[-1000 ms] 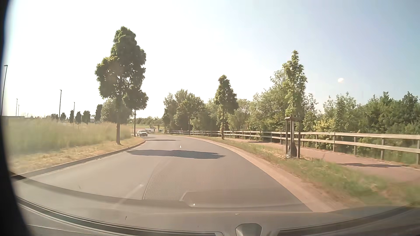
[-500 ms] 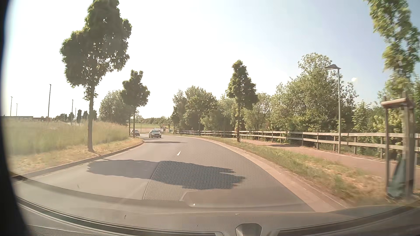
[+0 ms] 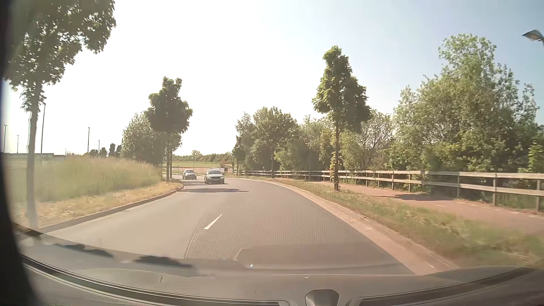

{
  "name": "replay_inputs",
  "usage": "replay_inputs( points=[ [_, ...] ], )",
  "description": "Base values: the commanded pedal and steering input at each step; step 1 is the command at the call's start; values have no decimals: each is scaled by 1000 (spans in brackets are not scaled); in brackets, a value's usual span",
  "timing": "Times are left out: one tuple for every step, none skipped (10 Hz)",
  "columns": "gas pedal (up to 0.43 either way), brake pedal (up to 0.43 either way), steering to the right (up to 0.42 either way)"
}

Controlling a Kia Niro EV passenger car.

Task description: Follow the waypoints while adhering to traffic rules and regulations

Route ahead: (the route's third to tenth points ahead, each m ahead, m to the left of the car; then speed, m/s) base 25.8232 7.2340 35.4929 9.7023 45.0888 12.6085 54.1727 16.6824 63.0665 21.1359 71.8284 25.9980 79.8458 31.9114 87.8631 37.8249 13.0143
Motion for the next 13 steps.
replay_inputs(
  points=[
    [130,6,-34],
    [130,6,-33],
    [130,6,-32],
    [130,6,-32],
    [130,6,-32],
    [130,6,-32],
    [130,6,-32],
    [130,6,-32],
    [130,6,-31],
    [130,6,-31],
    [130,6,-31],
    [130,6,-31],
    [130,6,-31]
  ],
)
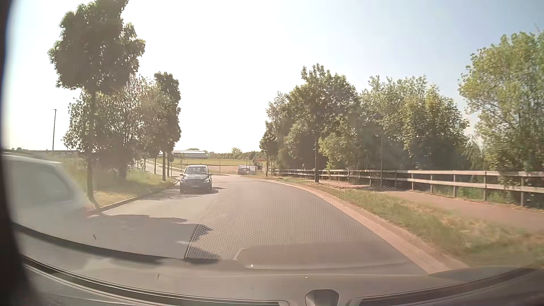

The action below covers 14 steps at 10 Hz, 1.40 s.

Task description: Follow the waypoints while adhering to traffic rules and regulations

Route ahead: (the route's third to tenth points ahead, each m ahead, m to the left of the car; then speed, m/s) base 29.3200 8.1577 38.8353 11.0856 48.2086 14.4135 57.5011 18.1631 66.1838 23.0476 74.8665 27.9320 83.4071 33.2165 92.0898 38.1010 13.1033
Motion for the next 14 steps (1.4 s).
replay_inputs(
  points=[
    [130,6,-31],
    [130,6,-31],
    [130,6,-31],
    [130,6,-31],
    [130,6,-31],
    [130,6,-31],
    [130,6,-31],
    [130,6,-30],
    [130,6,-30],
    [130,6,-30],
    [130,6,-30],
    [130,6,-30],
    [138,6,-30],
    [138,6,-30]
  ],
)
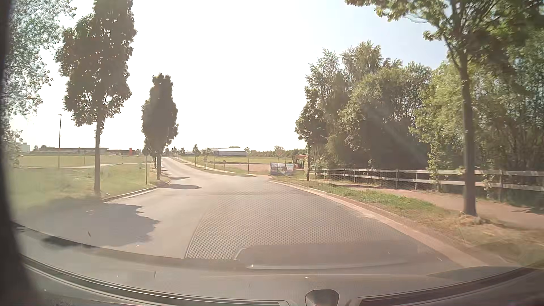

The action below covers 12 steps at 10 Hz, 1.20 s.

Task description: Follow the waypoints while adhering to traffic rules and regulations

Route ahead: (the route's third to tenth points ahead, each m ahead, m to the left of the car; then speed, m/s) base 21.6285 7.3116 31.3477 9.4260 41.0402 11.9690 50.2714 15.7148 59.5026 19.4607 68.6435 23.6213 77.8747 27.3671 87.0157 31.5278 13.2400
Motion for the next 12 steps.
replay_inputs(
  points=[
    [138,6,-30],
    [138,6,-30],
    [138,6,-30],
    [138,6,-31],
    [138,6,-33],
    [138,6,-34],
    [138,6,-36],
    [138,6,-36],
    [138,6,-36],
    [138,6,-36],
    [138,6,-36],
    [138,6,-36]
  ],
)
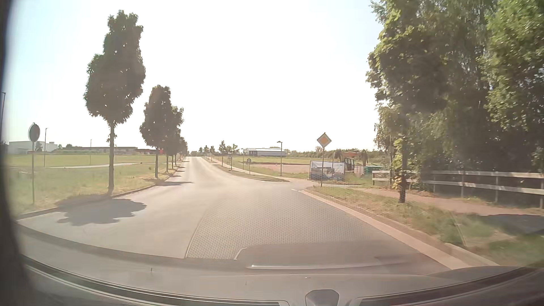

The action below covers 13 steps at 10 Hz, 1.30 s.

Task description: Follow the waypoints while adhering to traffic rules and regulations

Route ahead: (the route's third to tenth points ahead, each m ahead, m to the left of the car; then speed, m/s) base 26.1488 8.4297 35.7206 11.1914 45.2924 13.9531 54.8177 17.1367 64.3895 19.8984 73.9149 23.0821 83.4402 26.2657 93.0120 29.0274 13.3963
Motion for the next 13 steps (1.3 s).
replay_inputs(
  points=[
    [138,6,-36],
    [138,6,-36],
    [138,6,-37],
    [138,6,-36],
    [138,6,-37],
    [138,6,-37],
    [138,6,-37],
    [138,6,-37],
    [138,6,-37],
    [138,6,-37],
    [138,6,-37],
    [138,6,-37],
    [138,6,-37]
  ],
)
